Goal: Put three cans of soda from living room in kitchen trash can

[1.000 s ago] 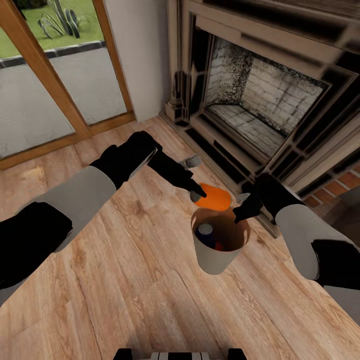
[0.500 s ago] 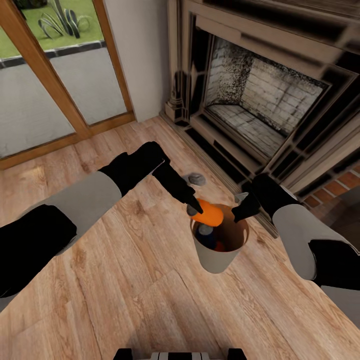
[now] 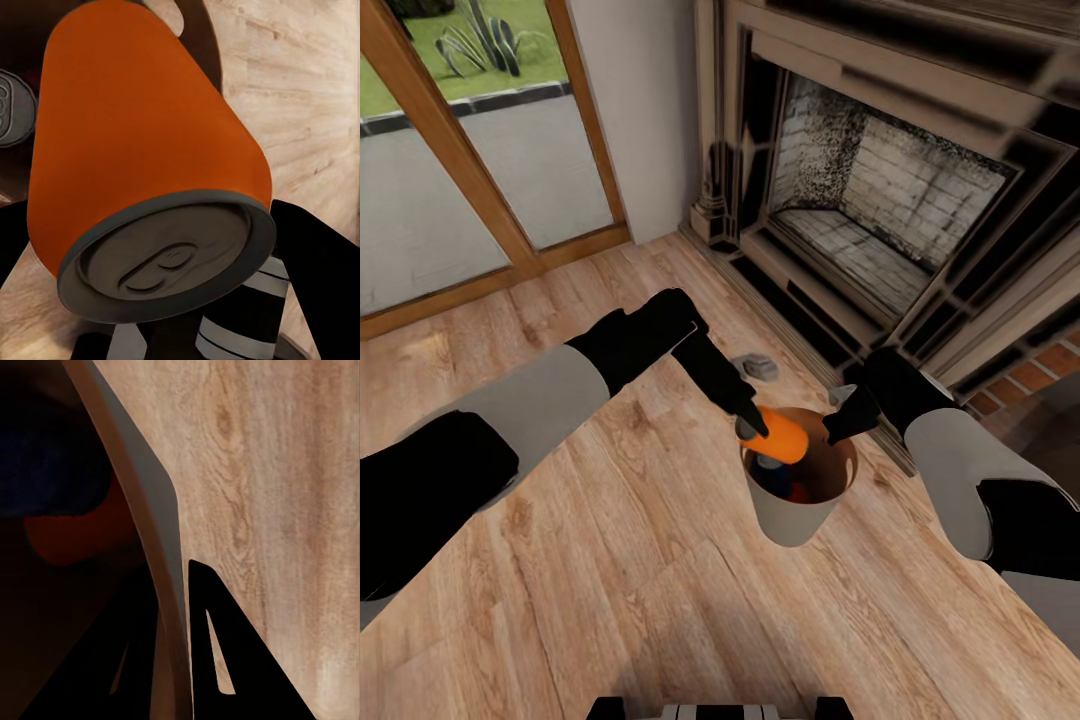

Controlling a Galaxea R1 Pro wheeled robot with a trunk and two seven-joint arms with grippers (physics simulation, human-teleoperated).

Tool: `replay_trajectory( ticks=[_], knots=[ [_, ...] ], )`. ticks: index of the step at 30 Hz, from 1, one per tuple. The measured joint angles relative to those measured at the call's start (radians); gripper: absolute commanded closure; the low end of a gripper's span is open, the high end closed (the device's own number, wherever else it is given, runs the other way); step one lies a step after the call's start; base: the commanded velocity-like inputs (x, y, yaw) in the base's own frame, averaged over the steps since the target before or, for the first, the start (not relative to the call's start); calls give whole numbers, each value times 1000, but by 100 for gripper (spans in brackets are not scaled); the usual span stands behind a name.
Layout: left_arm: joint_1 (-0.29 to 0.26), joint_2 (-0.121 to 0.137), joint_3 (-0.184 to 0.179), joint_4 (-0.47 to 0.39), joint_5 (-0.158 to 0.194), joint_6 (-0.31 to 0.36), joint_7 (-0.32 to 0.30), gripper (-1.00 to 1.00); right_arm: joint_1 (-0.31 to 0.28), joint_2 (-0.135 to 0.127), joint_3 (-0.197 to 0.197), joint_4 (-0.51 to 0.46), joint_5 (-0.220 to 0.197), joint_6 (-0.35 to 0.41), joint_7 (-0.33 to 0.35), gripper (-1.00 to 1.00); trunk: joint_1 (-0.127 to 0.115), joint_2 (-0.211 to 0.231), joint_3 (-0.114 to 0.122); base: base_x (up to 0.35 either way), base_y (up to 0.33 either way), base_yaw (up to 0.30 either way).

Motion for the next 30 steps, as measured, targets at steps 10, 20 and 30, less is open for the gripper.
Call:
replay_trajectory(
  ticks=[10,20,30],
  knots=[
    [445,442,287,-318,396,-234,-175,100,28,221,210,-173,151,-4,-279,100,0,0,0,0,0,0],
    [72,-21,5,-10,-27,-2,60,100,-2,65,16,73,21,-2,-19,100,0,0,0,0,0,0],
    [92,-29,-1,-2,-125,0,79,100,-2,72,6,-45,15,-3,-20,100,0,0,0,0,0,0]
  ],
)
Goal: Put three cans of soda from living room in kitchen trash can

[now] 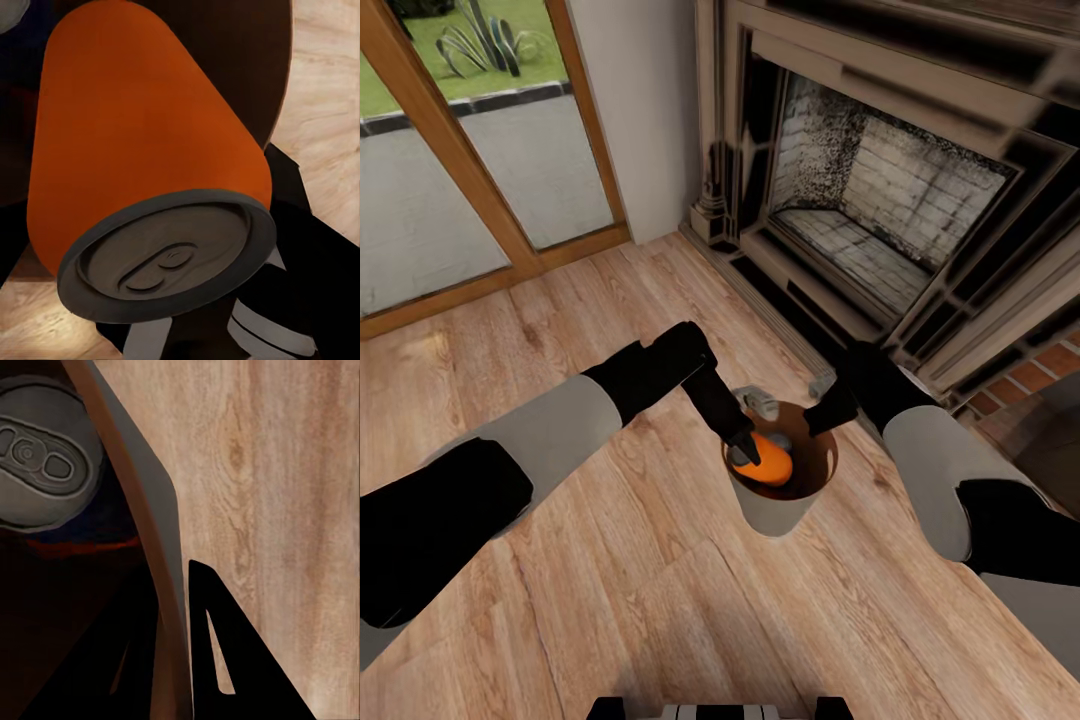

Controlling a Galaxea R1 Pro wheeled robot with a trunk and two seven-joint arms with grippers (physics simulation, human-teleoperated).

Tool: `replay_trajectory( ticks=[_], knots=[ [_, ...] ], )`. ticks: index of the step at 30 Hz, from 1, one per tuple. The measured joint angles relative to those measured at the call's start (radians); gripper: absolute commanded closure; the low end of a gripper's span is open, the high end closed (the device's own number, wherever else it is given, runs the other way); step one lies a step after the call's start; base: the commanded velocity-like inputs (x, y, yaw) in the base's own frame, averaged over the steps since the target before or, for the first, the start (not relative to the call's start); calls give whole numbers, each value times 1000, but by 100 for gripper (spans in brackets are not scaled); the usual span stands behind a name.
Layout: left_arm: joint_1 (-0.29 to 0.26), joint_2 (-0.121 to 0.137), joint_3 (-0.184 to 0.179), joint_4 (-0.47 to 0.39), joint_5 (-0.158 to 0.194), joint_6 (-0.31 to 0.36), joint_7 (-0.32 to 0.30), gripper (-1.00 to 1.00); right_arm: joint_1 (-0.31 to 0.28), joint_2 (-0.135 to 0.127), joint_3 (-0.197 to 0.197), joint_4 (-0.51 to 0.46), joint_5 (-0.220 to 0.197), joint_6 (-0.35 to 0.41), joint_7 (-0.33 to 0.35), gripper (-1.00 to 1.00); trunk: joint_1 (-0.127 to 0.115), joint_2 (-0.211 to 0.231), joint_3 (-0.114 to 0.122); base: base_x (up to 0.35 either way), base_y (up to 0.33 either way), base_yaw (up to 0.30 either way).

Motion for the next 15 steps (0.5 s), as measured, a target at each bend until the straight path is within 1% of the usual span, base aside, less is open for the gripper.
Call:
replay_trajectory(
  ticks=[4,6,8,9,11,15],
  knots=[
    [1,0,0,0,-4,0,0,100,0,1,-1,0,-8,5,1,100,0,0,0,0,0,0],
    [1,0,0,0,-5,0,0,100,0,2,-1,0,-6,3,0,100,0,0,0,0,0,0],
    [1,0,0,0,-5,0,0,100,0,8,1,-1,-1,0,0,100,0,0,0,0,0,0],
    [1,-1,0,0,-5,0,0,100,0,14,3,-1,1,-2,0,100,0,0,0,0,0,0],
    [1,-2,0,0,-5,0,0,100,0,18,0,-1,-11,7,1,100,0,0,0,0,0,0],
    [2,-2,0,0,-5,0,0,100,-1,31,2,-1,-1,1,0,100,0,0,0,0,0,0]
  ],
)
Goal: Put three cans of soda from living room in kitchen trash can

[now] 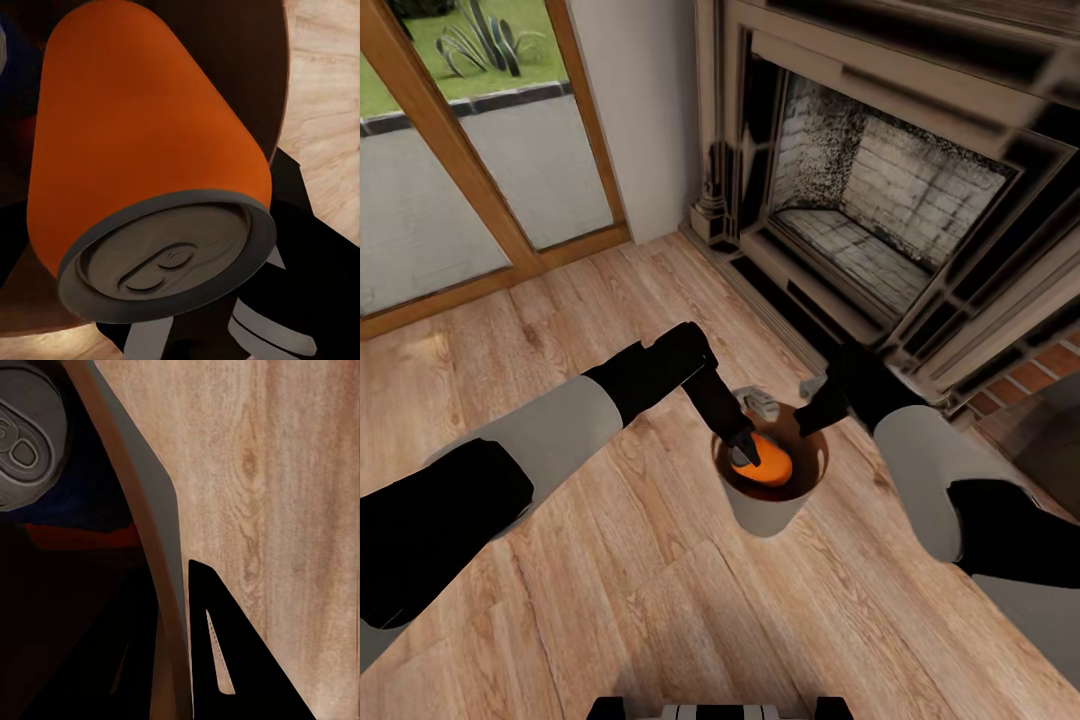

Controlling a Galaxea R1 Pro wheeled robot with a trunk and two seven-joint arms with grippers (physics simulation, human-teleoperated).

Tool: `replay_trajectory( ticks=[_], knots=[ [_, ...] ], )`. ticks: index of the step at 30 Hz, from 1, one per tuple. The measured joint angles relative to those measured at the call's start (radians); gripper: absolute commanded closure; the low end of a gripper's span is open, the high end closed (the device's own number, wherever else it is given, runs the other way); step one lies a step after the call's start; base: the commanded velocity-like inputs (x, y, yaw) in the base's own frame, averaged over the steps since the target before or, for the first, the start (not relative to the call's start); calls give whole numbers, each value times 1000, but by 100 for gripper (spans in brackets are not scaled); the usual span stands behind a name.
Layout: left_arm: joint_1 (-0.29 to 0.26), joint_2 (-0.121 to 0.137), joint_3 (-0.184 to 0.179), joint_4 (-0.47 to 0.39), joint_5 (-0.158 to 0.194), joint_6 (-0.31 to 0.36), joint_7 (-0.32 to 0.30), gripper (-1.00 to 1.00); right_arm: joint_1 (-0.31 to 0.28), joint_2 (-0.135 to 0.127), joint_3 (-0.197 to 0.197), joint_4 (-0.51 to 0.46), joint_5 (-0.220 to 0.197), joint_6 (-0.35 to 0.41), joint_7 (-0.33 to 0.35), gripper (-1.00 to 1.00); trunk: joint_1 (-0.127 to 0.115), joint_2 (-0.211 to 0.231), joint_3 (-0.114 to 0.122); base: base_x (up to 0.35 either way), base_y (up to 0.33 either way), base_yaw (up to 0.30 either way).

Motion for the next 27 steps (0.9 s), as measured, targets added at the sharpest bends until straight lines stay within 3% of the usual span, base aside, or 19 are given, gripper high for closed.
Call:
replay_trajectory(
  ticks=[8,19,24,25,27],
  knots=[
    [11,0,1,0,-1,0,1,100,-1,36,-1,0,-2,2,-20,100,0,0,0,0,0,0],
    [67,-1,0,1,-85,0,6,100,-3,42,-1,0,1,2,-24,100,0,0,0,0,0,0],
    [74,-2,1,0,-98,0,8,100,-3,42,-1,0,1,2,-24,100,0,0,0,0,0,0],
    [75,-1,1,-1,-99,0,8,-100,-3,42,-1,0,1,2,-24,100,0,0,0,0,0,0],
    [75,-1,1,-1,-100,0,9,-100,-2,42,-1,0,0,2,-24,100,0,0,0,0,0,0]
  ],
)
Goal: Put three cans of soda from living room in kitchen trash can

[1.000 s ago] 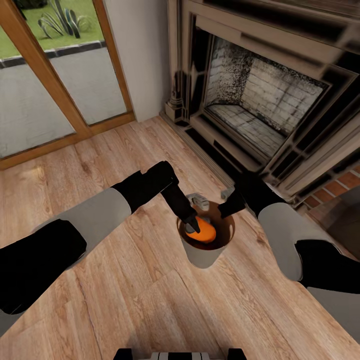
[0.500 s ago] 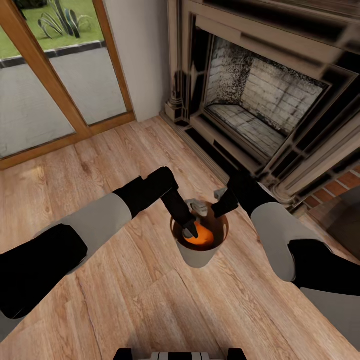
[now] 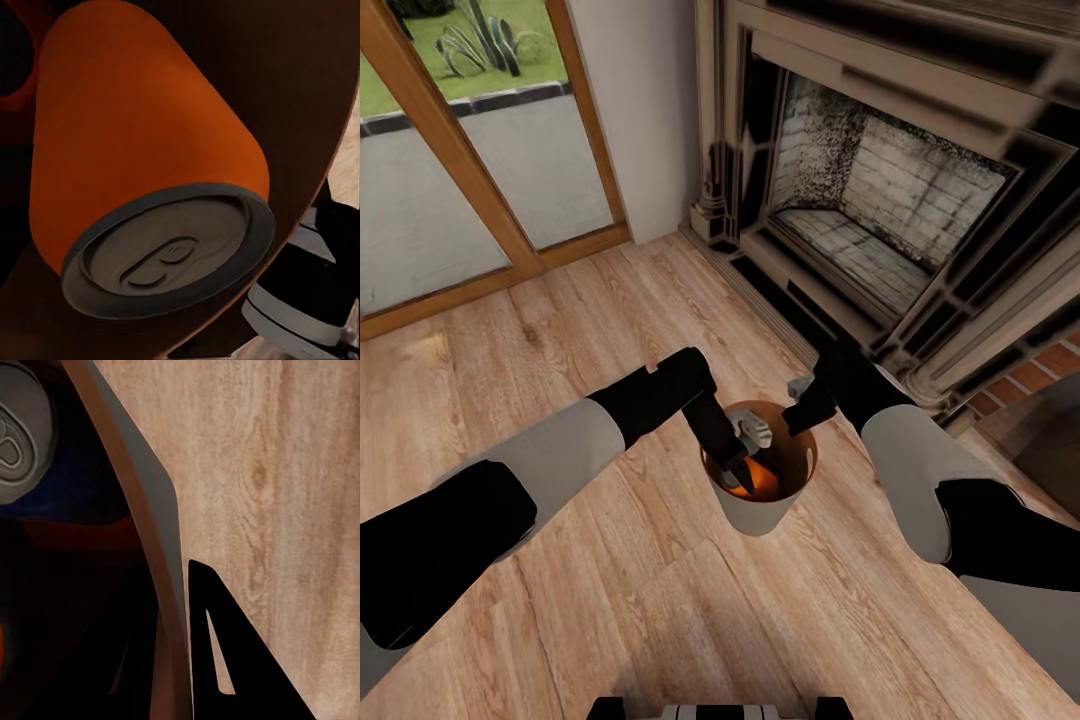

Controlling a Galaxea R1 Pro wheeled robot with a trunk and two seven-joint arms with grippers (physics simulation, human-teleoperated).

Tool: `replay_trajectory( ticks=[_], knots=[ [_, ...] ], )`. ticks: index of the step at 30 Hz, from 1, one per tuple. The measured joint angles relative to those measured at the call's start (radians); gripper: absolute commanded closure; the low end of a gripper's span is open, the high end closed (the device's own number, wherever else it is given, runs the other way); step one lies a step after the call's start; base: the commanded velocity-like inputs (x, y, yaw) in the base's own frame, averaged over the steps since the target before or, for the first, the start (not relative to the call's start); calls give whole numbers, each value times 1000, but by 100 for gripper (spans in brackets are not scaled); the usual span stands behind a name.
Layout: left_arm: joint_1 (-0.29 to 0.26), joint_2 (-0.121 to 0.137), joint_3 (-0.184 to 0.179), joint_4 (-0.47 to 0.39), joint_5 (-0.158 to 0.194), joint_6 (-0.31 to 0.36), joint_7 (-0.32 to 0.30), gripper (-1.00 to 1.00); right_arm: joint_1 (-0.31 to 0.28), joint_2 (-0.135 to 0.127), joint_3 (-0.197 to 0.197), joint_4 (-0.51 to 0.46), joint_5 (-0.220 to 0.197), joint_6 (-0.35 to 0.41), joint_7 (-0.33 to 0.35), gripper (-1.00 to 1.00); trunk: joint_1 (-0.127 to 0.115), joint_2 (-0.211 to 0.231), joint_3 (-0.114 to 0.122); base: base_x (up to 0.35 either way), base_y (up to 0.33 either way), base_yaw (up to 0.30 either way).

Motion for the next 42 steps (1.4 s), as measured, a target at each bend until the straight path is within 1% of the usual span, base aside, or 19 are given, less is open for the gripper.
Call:
replay_trajectory(
  ticks=[18,20,22,24,25,27,29,30,31,32,33,34,35,36,38,39,40,41,42],
  knots=[
    [0,14,7,-29,4,0,-3,-100,2,-3,-6,0,-1,0,0,100,0,0,0,0,0,0],
    [0,52,13,-75,5,0,-5,-100,2,-5,-8,0,-2,0,0,100,0,0,0,0,0,0],
    [0,74,14,-103,8,0,-6,-100,2,-7,-8,0,-1,0,0,100,0,0,0,0,0,0],
    [0,130,17,-165,11,-1,-8,-100,2,-10,-7,0,-3,1,0,100,0,0,0,0,0,0],
    [0,146,21,-181,13,0,-9,-100,3,-11,-7,0,-1,0,0,100,0,0,0,0,0,0],
    [1,179,39,-212,15,0,-10,-100,3,-13,-7,0,0,-1,0,100,0,0,0,0,0,0],
    [5,211,71,-241,17,0,-12,-100,3,-14,-8,0,-2,0,0,100,0,0,0,0,0,0],
    [21,258,141,-281,18,-1,-13,-100,3,-17,-10,0,-5,2,0,100,0,0,0,0,0,0],
    [29,280,171,-296,19,0,-13,-100,3,-19,-10,0,-5,2,0,100,0,0,0,0,0,0],
    [49,333,251,-336,20,-1,-15,-100,3,-27,-12,0,-10,6,1,100,0,0,0,0,0,0],
    [56,360,278,-350,19,-2,-16,-100,4,-31,-10,0,-4,2,0,100,0,0,0,0,0,0],
    [68,418,340,-382,21,-22,-29,-100,4,-41,-11,0,-4,4,0,100,0,0,0,0,0,0],
    [75,467,370,-393,19,-40,-43,-100,4,-47,-10,0,2,-1,-1,100,0,0,0,0,0,0],
    [81,485,383,-397,20,-51,-53,-100,4,-51,-8,0,10,-6,-1,100,0,0,0,0,0,0],
    [111,527,440,-404,20,-103,-81,-100,5,-63,-10,1,2,-2,0,100,0,0,0,0,0,0],
    [129,538,475,-406,19,-126,-88,-100,5,-69,-11,1,-5,2,0,100,0,0,0,0,0,0],
    [140,542,492,-407,19,-138,-90,-100,5,-73,-11,1,-7,2,1,100,0,0,0,0,0,0],
    [179,548,526,-408,15,-181,-90,-100,5,-83,-13,1,-14,7,2,100,0,0,0,0,0,0],
    [208,549,541,-407,13,-219,-88,-100,5,-92,-13,1,-14,6,2,100,0,0,0,0,0,0]
  ],
)
